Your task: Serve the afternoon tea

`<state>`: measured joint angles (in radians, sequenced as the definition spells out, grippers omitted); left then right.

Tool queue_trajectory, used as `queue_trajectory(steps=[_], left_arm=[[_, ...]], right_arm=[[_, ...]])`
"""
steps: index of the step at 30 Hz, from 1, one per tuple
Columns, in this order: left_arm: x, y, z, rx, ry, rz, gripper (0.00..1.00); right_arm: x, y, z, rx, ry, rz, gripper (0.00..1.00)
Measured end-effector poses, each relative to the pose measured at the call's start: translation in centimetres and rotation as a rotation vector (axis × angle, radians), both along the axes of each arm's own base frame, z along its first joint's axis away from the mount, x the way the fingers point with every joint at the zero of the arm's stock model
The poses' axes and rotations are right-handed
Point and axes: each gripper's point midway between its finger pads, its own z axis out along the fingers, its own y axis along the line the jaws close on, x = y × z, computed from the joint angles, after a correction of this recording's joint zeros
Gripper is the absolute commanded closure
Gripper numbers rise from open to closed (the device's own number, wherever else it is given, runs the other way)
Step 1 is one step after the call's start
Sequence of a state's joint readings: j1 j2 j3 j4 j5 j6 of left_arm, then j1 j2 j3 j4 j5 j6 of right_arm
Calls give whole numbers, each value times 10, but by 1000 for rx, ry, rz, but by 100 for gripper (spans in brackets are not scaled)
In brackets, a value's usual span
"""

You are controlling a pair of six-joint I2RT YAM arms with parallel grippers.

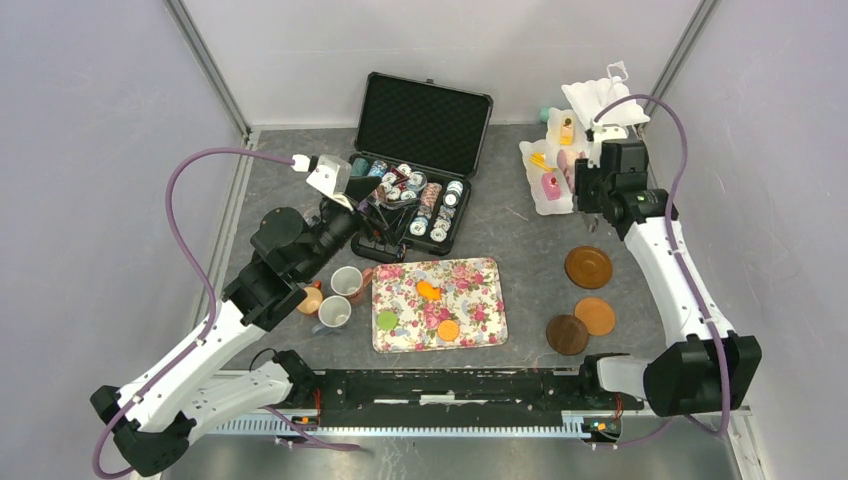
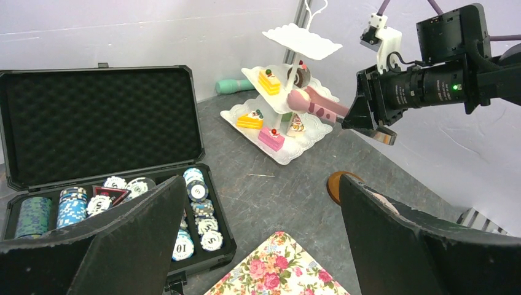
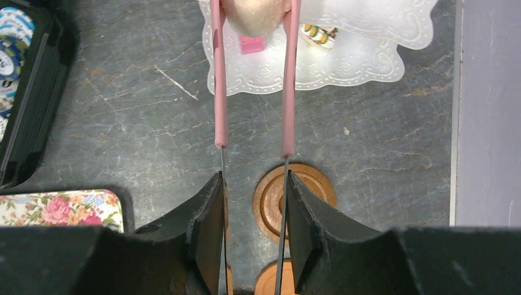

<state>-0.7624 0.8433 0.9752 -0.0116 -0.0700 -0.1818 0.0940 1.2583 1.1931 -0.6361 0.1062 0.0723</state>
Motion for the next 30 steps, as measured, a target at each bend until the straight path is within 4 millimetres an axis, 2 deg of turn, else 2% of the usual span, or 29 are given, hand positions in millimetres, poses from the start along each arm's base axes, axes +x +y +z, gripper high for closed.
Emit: queue_trajectory(steps=[7, 15, 18, 21, 30], left_arm=[[0, 0, 0, 0, 0, 0, 0], [0, 0, 0, 0, 0, 0, 0], [0, 0, 0, 0, 0, 0, 0], [0, 0, 0, 0, 0, 0, 0], [0, 0, 0, 1, 0, -1, 0]], right_arm=[[7, -23, -3, 18, -3, -57, 76], [17, -40, -8, 30, -8, -101, 66], [19, -44, -10, 30, -5, -110, 55], [20, -45, -10, 31, -10, -113, 49], [22, -42, -9, 40, -19, -95, 42]])
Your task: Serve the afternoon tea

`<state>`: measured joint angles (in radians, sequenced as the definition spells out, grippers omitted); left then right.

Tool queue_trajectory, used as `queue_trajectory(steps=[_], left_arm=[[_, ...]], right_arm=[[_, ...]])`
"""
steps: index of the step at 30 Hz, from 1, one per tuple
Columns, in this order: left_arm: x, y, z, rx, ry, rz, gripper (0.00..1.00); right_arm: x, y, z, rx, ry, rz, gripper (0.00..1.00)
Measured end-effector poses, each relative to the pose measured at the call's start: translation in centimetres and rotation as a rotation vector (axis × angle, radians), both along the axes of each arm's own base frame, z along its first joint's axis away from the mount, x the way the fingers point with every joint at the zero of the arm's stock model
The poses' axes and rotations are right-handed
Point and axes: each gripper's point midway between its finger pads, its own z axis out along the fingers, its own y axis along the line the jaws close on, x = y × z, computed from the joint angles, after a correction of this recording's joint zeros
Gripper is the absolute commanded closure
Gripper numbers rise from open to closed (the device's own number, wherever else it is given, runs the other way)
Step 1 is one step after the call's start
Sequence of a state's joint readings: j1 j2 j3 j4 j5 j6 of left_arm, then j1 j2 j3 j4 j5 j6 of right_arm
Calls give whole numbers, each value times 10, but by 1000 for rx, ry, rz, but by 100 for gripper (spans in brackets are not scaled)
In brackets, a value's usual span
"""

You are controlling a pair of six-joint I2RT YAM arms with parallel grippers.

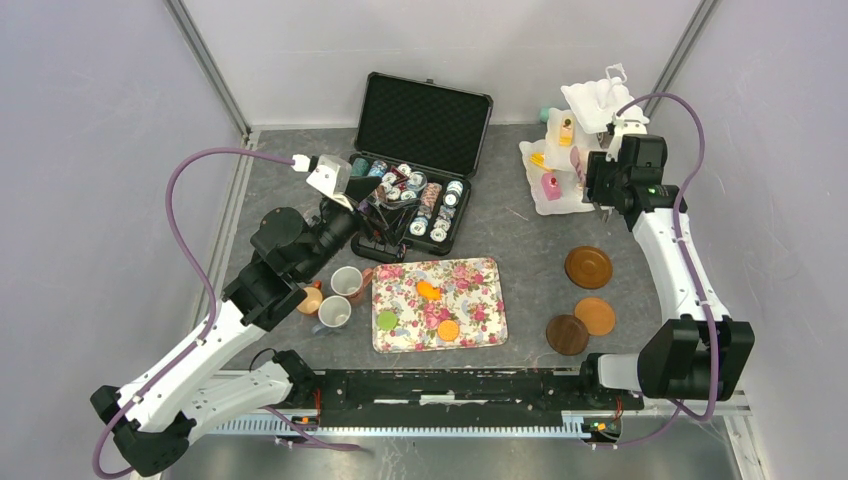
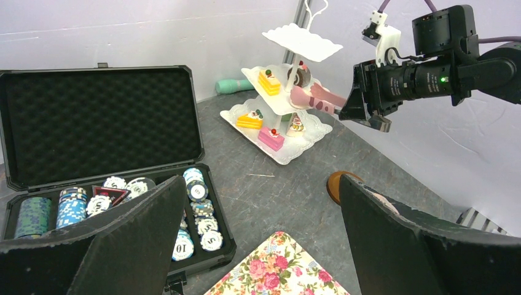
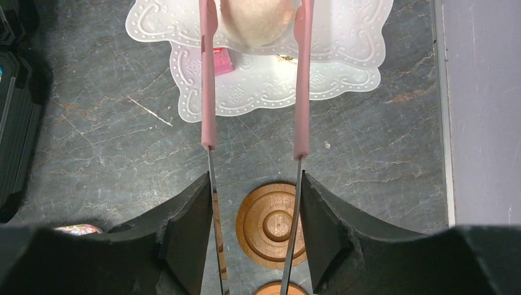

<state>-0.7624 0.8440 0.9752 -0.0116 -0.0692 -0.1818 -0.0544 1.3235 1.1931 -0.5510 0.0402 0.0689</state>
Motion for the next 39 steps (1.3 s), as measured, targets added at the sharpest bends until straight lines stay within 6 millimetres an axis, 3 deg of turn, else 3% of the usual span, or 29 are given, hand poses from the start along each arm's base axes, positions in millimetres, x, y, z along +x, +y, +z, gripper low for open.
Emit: queue_trajectory(steps=[9, 18, 23, 26, 35, 39], left_arm=[[0, 0, 0, -1, 0, -1, 0], [0, 0, 2, -6, -6, -2, 0], [0, 0, 2, -6, -6, -2, 0], [0, 0, 2, -6, -6, -2, 0], [0, -4, 0, 1, -1, -17, 0], [1, -5, -2, 4, 2, -19, 0]], right_arm=[[-4, 1, 5, -4, -7, 12, 42], [-32, 0, 51, -34, -119, 17, 44], [-47, 11, 57, -29, -145, 96, 45], [-61, 35, 48, 3, -132, 211, 46], [-125, 169, 4, 93, -13, 746, 47], [-155, 203, -22, 108, 55, 891, 47]])
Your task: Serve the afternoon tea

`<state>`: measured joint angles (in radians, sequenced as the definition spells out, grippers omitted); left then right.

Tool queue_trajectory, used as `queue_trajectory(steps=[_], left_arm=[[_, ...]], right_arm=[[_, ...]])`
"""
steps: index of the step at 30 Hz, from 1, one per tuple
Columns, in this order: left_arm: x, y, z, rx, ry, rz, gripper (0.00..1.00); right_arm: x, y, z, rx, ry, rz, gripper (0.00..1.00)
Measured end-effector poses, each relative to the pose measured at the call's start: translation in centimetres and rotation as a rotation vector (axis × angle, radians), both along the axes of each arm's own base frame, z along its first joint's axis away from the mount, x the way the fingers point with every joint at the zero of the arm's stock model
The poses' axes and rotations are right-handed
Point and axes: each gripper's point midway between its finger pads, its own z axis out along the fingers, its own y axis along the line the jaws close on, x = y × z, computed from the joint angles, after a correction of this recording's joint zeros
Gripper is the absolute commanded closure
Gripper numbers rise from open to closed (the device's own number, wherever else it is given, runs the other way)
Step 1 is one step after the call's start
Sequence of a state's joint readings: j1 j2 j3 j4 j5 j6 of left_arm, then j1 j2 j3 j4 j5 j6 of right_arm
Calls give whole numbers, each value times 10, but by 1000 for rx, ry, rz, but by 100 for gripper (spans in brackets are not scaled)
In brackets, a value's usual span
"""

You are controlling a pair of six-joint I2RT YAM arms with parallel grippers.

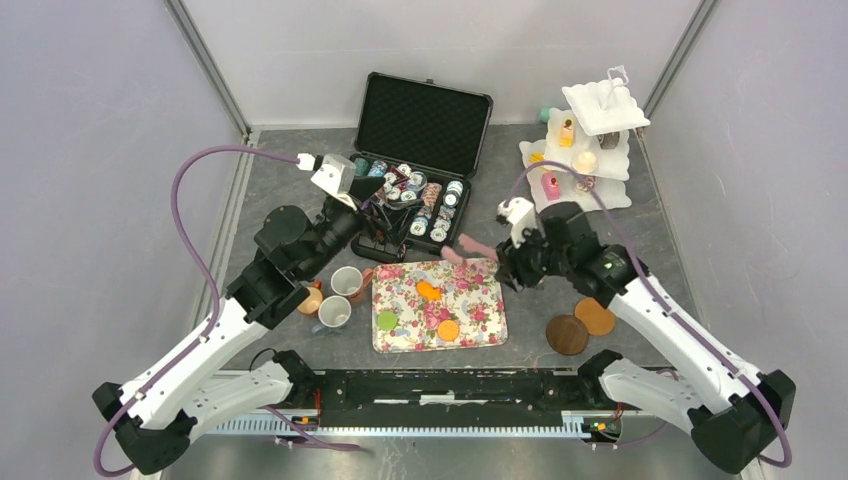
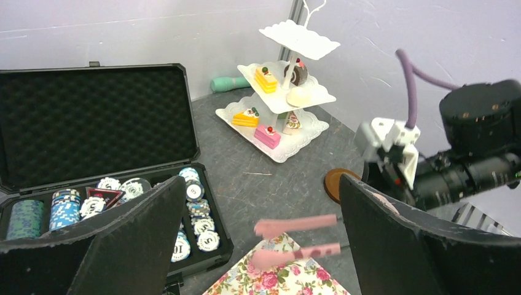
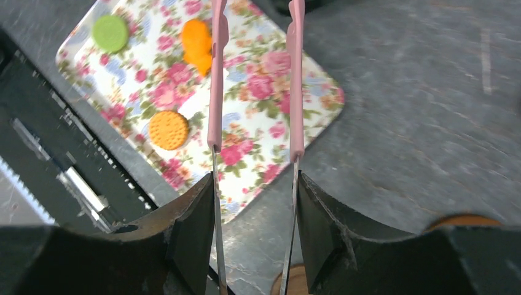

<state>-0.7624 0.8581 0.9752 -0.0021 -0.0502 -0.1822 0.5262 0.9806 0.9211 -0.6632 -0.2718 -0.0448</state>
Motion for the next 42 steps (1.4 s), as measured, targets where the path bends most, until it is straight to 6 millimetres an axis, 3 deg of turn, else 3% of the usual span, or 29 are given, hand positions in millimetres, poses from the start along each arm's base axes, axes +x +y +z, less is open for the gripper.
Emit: queue_trajectory(steps=[5, 13, 30, 42], left_arm=[[2, -2, -3, 7, 7, 0, 0], [3, -3, -5, 11, 11, 0, 0], [3, -3, -5, 11, 12, 0, 0], [3, -3, -5, 11, 12, 0, 0]], right_arm=[[-26, 36, -20, -22, 47, 139, 46], [-35, 70, -42, -57, 76, 233, 43], [-32, 79, -71, -140, 104, 238, 44], [-36, 81, -87, -158, 123, 245, 54]])
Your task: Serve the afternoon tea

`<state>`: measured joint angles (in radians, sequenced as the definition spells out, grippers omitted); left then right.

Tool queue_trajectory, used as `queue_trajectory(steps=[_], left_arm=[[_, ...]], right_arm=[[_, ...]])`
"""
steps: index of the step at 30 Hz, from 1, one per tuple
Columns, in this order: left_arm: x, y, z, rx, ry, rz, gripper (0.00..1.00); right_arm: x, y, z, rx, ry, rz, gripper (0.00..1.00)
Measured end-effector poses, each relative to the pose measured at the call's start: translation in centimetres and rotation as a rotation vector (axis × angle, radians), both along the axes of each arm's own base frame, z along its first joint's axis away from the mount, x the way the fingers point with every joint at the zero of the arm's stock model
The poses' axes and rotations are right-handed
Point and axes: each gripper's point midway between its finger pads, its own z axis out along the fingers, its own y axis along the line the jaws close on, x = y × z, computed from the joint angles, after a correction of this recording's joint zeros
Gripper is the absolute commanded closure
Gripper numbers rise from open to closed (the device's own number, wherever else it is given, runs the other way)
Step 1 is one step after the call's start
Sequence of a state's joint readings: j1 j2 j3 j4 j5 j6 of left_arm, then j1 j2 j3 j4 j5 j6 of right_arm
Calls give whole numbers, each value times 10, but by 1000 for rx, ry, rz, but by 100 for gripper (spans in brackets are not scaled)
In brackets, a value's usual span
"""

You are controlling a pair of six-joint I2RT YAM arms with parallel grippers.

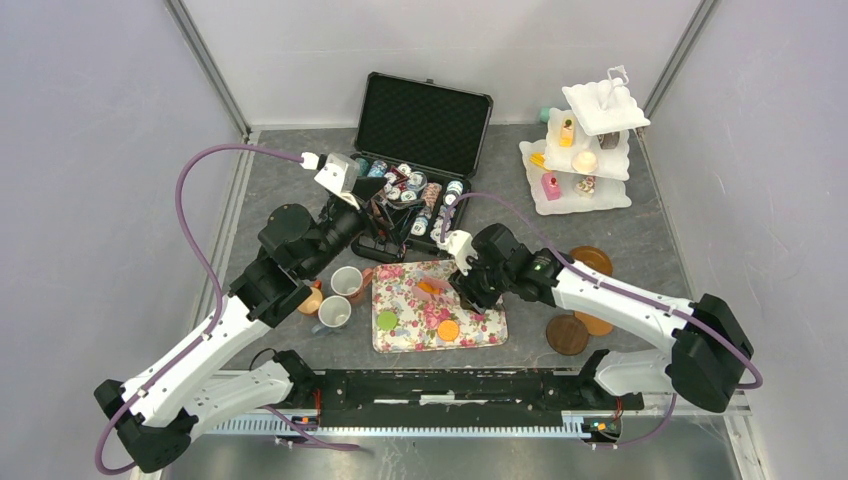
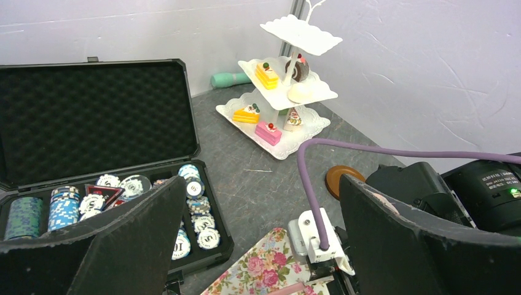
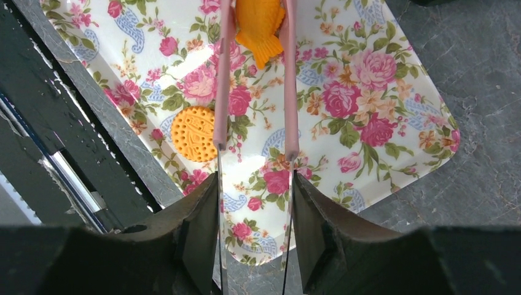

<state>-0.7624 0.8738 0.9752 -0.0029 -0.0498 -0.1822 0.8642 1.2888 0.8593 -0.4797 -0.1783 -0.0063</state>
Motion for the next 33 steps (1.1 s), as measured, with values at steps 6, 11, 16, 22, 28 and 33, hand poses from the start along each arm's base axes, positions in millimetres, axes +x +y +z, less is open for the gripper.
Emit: queue_trajectory(steps=[6, 11, 16, 22, 28, 33], left_arm=[[0, 0, 0, 1, 1, 0, 0], [0, 0, -1, 1, 1, 0, 0], [0, 0, -1, 2, 2, 0, 0], [0, 0, -1, 2, 2, 0, 0], [0, 0, -1, 2, 2, 0, 0], [0, 0, -1, 2, 2, 0, 0]], right_arm=[[-1, 0, -2, 3, 1, -2, 66], [-2, 2, 2, 17, 2, -8, 74], [-3, 1, 13, 49, -17, -15, 79], [-5, 0, 28, 91, -48, -21, 82], [-2, -4, 40, 107, -88, -39, 84], [15, -15, 61, 69, -155, -105, 85]])
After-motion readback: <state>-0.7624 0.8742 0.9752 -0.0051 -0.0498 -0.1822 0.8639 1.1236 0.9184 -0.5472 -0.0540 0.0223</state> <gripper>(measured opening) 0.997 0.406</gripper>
